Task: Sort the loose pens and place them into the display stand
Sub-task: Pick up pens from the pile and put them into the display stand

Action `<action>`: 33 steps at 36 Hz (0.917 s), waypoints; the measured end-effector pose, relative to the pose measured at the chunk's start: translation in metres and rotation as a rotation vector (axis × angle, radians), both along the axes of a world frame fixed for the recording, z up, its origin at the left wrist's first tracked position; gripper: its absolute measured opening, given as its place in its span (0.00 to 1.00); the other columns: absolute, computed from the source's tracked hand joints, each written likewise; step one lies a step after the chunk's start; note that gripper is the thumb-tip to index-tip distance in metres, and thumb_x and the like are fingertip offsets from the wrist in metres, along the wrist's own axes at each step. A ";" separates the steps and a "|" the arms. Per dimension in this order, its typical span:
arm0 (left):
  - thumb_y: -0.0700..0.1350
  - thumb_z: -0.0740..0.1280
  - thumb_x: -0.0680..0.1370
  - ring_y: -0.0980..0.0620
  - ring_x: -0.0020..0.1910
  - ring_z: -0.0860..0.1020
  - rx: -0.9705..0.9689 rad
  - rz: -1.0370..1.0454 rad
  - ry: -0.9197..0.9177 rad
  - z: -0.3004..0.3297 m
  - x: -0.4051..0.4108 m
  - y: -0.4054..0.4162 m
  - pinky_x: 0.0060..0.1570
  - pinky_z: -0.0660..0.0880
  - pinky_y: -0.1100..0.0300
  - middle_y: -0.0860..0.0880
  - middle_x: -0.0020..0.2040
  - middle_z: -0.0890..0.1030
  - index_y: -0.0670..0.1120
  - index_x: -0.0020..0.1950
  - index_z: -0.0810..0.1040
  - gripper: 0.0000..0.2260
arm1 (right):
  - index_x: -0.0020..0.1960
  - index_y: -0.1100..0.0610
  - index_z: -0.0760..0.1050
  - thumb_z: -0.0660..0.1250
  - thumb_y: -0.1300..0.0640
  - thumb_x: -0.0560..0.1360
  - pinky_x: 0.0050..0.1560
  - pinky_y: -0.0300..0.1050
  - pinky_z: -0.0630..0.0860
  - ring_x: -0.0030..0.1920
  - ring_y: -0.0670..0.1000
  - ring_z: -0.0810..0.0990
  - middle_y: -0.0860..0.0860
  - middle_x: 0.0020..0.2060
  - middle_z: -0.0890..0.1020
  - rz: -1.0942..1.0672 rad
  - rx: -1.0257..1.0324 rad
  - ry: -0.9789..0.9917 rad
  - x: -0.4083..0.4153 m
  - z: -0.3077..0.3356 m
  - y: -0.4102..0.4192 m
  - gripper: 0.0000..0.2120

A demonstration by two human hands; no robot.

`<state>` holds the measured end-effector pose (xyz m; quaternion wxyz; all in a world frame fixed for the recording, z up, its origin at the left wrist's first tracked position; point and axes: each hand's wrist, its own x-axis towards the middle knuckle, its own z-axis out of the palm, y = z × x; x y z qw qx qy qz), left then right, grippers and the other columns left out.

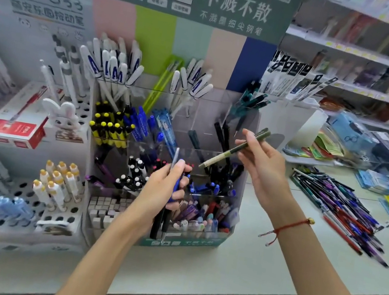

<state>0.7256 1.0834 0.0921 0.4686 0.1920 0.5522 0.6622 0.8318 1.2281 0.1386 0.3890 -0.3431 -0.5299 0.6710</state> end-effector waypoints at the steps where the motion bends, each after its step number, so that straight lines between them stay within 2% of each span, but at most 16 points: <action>1: 0.49 0.56 0.83 0.60 0.23 0.62 0.014 0.048 -0.017 -0.002 -0.001 -0.003 0.19 0.58 0.69 0.54 0.30 0.68 0.45 0.52 0.73 0.10 | 0.55 0.57 0.77 0.64 0.59 0.79 0.42 0.33 0.77 0.44 0.46 0.82 0.53 0.43 0.84 -0.032 0.014 0.032 0.001 -0.001 -0.001 0.07; 4: 0.47 0.55 0.83 0.60 0.23 0.63 0.058 0.164 -0.048 -0.006 -0.005 -0.009 0.19 0.59 0.69 0.54 0.31 0.68 0.45 0.51 0.73 0.09 | 0.61 0.58 0.69 0.64 0.63 0.79 0.42 0.35 0.78 0.48 0.49 0.84 0.57 0.48 0.83 -0.217 0.198 0.094 0.003 -0.003 -0.002 0.12; 8: 0.46 0.56 0.83 0.59 0.24 0.65 0.143 0.197 -0.154 -0.006 -0.007 -0.010 0.19 0.61 0.68 0.54 0.31 0.70 0.45 0.51 0.73 0.08 | 0.62 0.55 0.65 0.67 0.65 0.77 0.44 0.39 0.81 0.41 0.45 0.84 0.50 0.44 0.80 -0.354 0.547 0.044 -0.010 -0.001 0.000 0.18; 10: 0.45 0.56 0.83 0.59 0.24 0.66 0.176 0.188 -0.239 -0.004 -0.005 -0.009 0.20 0.61 0.68 0.53 0.31 0.71 0.44 0.51 0.73 0.08 | 0.62 0.56 0.66 0.67 0.64 0.76 0.45 0.42 0.82 0.42 0.46 0.84 0.50 0.44 0.81 -0.334 0.745 -0.060 -0.022 -0.003 0.004 0.17; 12: 0.43 0.55 0.83 0.58 0.25 0.67 0.210 0.187 -0.300 -0.003 -0.003 -0.008 0.21 0.63 0.67 0.52 0.31 0.72 0.44 0.53 0.73 0.08 | 0.63 0.59 0.68 0.68 0.61 0.76 0.44 0.40 0.82 0.42 0.47 0.84 0.53 0.46 0.82 -0.278 0.940 -0.201 -0.034 -0.008 0.007 0.17; 14: 0.41 0.55 0.83 0.56 0.28 0.69 0.252 0.198 -0.367 -0.004 -0.001 -0.007 0.23 0.66 0.66 0.51 0.34 0.74 0.43 0.56 0.73 0.08 | 0.61 0.60 0.73 0.67 0.59 0.77 0.42 0.42 0.82 0.41 0.48 0.83 0.54 0.46 0.83 -0.184 1.126 -0.364 -0.041 -0.016 0.008 0.14; 17: 0.39 0.56 0.82 0.55 0.35 0.77 0.257 0.229 -0.408 -0.004 0.001 -0.006 0.32 0.76 0.63 0.49 0.41 0.79 0.42 0.59 0.75 0.10 | 0.59 0.57 0.79 0.65 0.55 0.79 0.43 0.49 0.80 0.42 0.50 0.82 0.52 0.47 0.84 -0.080 1.304 -0.538 -0.042 -0.029 0.004 0.11; 19: 0.38 0.56 0.83 0.53 0.43 0.82 0.256 0.247 -0.414 -0.004 0.004 -0.005 0.40 0.80 0.59 0.47 0.47 0.83 0.42 0.59 0.75 0.10 | 0.63 0.56 0.78 0.64 0.57 0.79 0.45 0.44 0.79 0.45 0.50 0.80 0.52 0.49 0.83 -0.090 1.351 -0.585 -0.039 -0.033 0.001 0.14; 21: 0.38 0.55 0.83 0.50 0.51 0.83 0.282 0.250 -0.404 -0.004 0.007 -0.004 0.53 0.78 0.54 0.45 0.54 0.83 0.41 0.60 0.73 0.10 | 0.66 0.56 0.75 0.65 0.59 0.78 0.46 0.38 0.75 0.48 0.48 0.77 0.51 0.51 0.81 -0.131 1.303 -0.547 -0.032 -0.032 -0.007 0.16; 22: 0.38 0.54 0.83 0.49 0.54 0.82 0.287 0.248 -0.370 -0.004 0.009 -0.004 0.58 0.76 0.53 0.46 0.56 0.83 0.41 0.62 0.72 0.11 | 0.65 0.56 0.75 0.66 0.59 0.78 0.45 0.36 0.74 0.46 0.46 0.76 0.49 0.50 0.79 -0.143 1.232 -0.511 -0.027 -0.031 -0.015 0.15; 24: 0.38 0.54 0.83 0.50 0.58 0.80 0.299 0.237 -0.297 -0.003 0.012 -0.003 0.63 0.72 0.54 0.47 0.59 0.82 0.39 0.65 0.69 0.12 | 0.55 0.53 0.78 0.66 0.57 0.78 0.41 0.35 0.72 0.40 0.44 0.75 0.46 0.43 0.79 -0.100 1.033 -0.483 -0.015 -0.032 -0.030 0.06; 25: 0.38 0.54 0.83 0.51 0.59 0.80 0.306 0.237 -0.279 -0.003 0.014 -0.002 0.63 0.72 0.55 0.48 0.60 0.81 0.39 0.65 0.69 0.12 | 0.49 0.52 0.78 0.66 0.55 0.78 0.41 0.37 0.73 0.38 0.44 0.76 0.45 0.40 0.79 -0.008 0.893 -0.516 -0.010 -0.033 -0.036 0.03; 28: 0.40 0.55 0.83 0.53 0.62 0.77 0.298 0.248 -0.257 -0.002 0.017 0.001 0.62 0.73 0.53 0.51 0.62 0.80 0.43 0.65 0.71 0.12 | 0.47 0.54 0.81 0.66 0.49 0.77 0.46 0.37 0.76 0.39 0.42 0.80 0.46 0.38 0.83 0.375 0.506 -0.625 0.002 -0.037 -0.050 0.10; 30: 0.44 0.57 0.83 0.56 0.65 0.74 0.239 0.236 -0.165 -0.004 0.018 0.004 0.67 0.69 0.50 0.53 0.63 0.79 0.50 0.63 0.76 0.12 | 0.48 0.56 0.82 0.67 0.52 0.77 0.45 0.33 0.76 0.41 0.42 0.81 0.49 0.41 0.85 0.473 0.456 -0.552 0.005 -0.038 -0.055 0.09; 33: 0.46 0.59 0.82 0.57 0.66 0.72 0.195 0.206 -0.084 -0.005 0.019 0.006 0.68 0.67 0.48 0.56 0.62 0.79 0.57 0.58 0.79 0.12 | 0.53 0.56 0.83 0.69 0.57 0.76 0.46 0.34 0.77 0.43 0.44 0.83 0.51 0.44 0.86 0.479 0.466 -0.483 0.007 -0.035 -0.057 0.07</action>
